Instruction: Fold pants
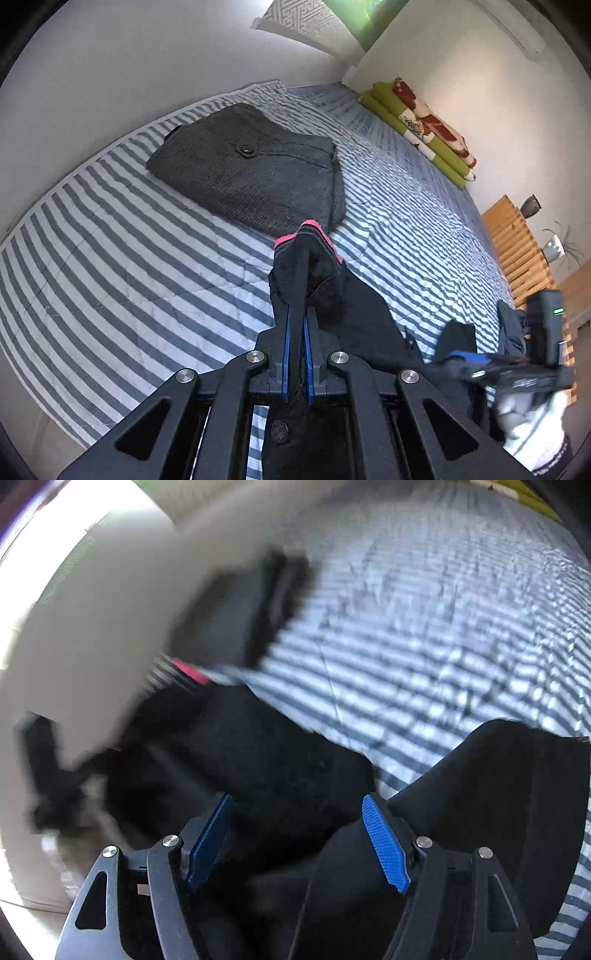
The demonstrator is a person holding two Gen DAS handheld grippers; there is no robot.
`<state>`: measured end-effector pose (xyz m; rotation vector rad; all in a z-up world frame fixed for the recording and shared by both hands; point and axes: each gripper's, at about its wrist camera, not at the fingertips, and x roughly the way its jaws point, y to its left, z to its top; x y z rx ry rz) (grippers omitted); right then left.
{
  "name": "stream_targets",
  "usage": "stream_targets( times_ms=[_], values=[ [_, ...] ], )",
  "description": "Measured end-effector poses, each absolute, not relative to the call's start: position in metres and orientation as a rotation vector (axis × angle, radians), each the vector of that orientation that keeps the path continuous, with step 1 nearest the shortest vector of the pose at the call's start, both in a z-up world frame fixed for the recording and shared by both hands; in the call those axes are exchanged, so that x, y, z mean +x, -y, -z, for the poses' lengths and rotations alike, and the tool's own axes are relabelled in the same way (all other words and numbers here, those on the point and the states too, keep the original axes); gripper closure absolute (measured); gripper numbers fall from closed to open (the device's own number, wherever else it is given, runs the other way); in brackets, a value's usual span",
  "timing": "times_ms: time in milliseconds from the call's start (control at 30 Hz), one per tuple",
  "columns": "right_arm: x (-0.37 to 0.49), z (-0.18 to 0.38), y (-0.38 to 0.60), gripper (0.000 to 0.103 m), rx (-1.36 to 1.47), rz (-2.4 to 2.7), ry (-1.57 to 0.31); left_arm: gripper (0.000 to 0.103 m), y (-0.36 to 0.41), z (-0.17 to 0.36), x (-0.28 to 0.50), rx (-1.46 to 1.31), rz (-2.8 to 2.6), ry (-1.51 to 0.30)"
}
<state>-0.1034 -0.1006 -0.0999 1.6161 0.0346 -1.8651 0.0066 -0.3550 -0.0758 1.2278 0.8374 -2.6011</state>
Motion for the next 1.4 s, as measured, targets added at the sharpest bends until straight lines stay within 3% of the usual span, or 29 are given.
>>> stream_targets(
  times_ms=[100, 167, 233, 367, 567, 733, 833, 900, 967, 1267, 1400],
  values=[
    [-0.089, 0.101, 0.089, 0.04, 1.605, 1.836, -0.034, 0.098, 0.351, 0.072, 0.01, 1.218, 2.632, -0.839],
    [-0.082, 0.097, 0.09, 0.069, 1.604, 1.811, -0.035, 0.098, 0.347, 0.064, 0.014, 1.199, 2.663, -0.852],
    [-0.071, 0.092, 0.088, 0.078, 1.6, 1.818, -0.064, 0.098, 0.341, 0.055, 0.018, 1.175, 2.699, -0.857],
    [-0.038, 0.082, 0.087, 0.089, 1.507, 1.915, -0.185, 0.098, 0.337, 0.033, 0.034, 1.1, 2.765, -0.889],
    [-0.029, 0.012, 0.088, 0.092, 1.241, 2.179, -0.306, 0.098, 0.337, -0.013, 0.05, 0.881, 2.852, -0.901],
    [-0.033, -0.04, 0.124, 0.092, 0.994, 2.265, -0.344, 0.098, 0.355, -0.045, 0.079, 0.66, 2.819, -0.752],
    [-0.034, -0.025, 0.158, 0.079, 1.077, 2.095, -0.4, 0.098, 0.395, -0.017, 0.082, 0.77, 2.619, -0.747],
    [-0.04, -0.017, 0.141, 0.073, 1.161, 2.062, -0.271, 0.098, 0.426, 0.017, 0.083, 0.87, 2.454, -0.84],
    [-0.05, -0.009, 0.109, 0.06, 1.217, 2.097, -0.181, 0.098, 0.447, 0.044, 0.086, 0.944, 2.363, -0.914],
    [-0.102, 0.09, -0.051, 0.04, 1.627, 2.293, 0.087, 0.098, 0.451, 0.054, 0.089, 0.95, 2.387, -0.893],
    [-0.13, 0.134, -0.07, 0.04, 1.758, 2.368, 0.116, 0.098, 0.444, 0.051, 0.082, 0.969, 2.409, -0.887]
  ],
)
